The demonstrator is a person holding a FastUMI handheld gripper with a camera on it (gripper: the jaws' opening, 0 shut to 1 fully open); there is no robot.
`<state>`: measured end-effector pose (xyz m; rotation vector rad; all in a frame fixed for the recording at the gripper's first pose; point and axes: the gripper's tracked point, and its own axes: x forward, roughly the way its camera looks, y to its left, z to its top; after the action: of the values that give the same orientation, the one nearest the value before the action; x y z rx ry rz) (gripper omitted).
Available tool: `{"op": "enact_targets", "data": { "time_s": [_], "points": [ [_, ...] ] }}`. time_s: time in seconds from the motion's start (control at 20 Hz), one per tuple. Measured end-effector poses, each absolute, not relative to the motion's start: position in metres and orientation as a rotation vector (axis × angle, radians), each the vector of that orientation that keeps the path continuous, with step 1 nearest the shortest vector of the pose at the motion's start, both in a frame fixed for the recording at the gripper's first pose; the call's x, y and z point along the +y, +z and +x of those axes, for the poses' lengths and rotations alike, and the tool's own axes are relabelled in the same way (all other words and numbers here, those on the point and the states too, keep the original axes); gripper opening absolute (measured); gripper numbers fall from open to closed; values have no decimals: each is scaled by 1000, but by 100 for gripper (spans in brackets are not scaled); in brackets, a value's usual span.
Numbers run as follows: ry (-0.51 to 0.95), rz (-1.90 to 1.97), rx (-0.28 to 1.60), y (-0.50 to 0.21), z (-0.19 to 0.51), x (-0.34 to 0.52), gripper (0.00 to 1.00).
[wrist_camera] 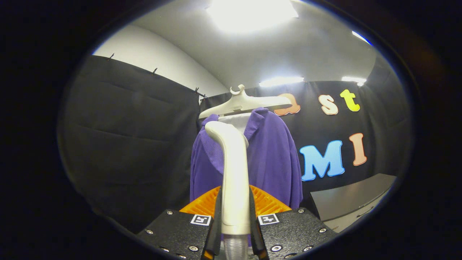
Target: Iron the clothes twice with a garment steamer, once on the left side and once on the right side.
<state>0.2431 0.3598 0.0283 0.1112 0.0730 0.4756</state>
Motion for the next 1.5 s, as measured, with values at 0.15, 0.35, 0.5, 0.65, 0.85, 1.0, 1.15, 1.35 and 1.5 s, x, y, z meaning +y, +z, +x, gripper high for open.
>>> {"op": "enact_targets", "data": {
  "time_s": [0.15,0.35,0.5,0.65,0.85,1.0,1.15,1.35,1.5],
  "points": [
    [516,109,60,40,262,394,33],
    [533,75,94,21,271,420,33],
    [547,26,132,-13,261,429,33],
    [546,8,181,-54,244,429,33],
    [550,-22,263,-109,223,428,33],
    [556,-40,346,-151,204,423,33],
    [559,-69,386,-178,188,417,33],
    [555,-95,446,-213,167,408,33],
    [548,-124,487,-238,153,400,33]
  ]
}}
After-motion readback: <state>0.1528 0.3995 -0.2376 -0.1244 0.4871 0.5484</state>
